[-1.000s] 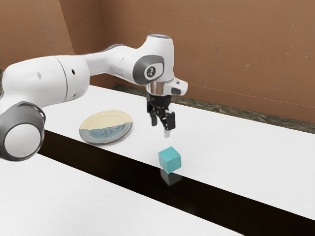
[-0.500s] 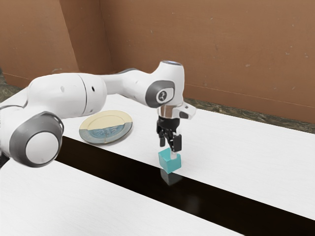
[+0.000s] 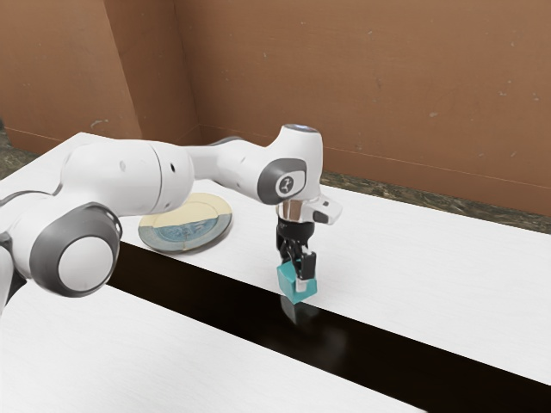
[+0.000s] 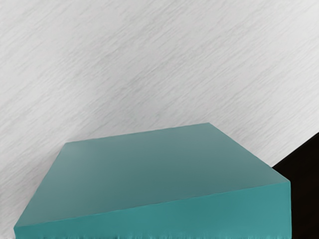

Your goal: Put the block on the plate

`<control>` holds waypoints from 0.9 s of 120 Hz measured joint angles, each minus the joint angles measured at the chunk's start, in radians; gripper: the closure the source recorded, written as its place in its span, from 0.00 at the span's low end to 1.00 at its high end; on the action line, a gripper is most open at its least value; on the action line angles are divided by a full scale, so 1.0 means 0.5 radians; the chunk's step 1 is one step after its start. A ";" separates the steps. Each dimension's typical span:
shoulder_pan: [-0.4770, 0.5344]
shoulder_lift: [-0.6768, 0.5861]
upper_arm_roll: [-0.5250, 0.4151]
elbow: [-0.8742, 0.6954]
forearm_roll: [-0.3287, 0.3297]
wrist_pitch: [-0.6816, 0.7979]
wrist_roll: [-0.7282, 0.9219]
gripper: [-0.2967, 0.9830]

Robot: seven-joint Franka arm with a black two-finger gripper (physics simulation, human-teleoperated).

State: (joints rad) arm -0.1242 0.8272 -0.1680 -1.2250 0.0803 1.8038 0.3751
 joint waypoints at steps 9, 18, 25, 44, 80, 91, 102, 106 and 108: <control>0.002 -0.001 0.004 0.002 0.001 -0.003 0.010 0.41; 0.003 -0.002 0.004 0.004 0.004 -0.007 0.018 0.44; 0.003 -0.001 0.006 0.005 0.007 -0.011 0.023 0.46; 0.002 -0.022 0.009 0.024 0.012 -0.039 0.033 0.49; 0.003 -0.274 0.105 0.034 0.016 -0.140 0.044 0.49; 0.008 -0.304 0.200 0.037 0.002 -0.164 0.048 0.49; 0.024 -0.312 0.289 0.038 -0.009 -0.176 0.052 0.49; 0.041 -0.313 0.315 0.038 -0.012 -0.177 0.054 0.49; 0.054 -0.314 0.323 0.038 -0.015 -0.178 0.055 0.49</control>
State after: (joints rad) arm -0.0970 0.6703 -0.0067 -1.2062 0.0729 1.7150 0.4025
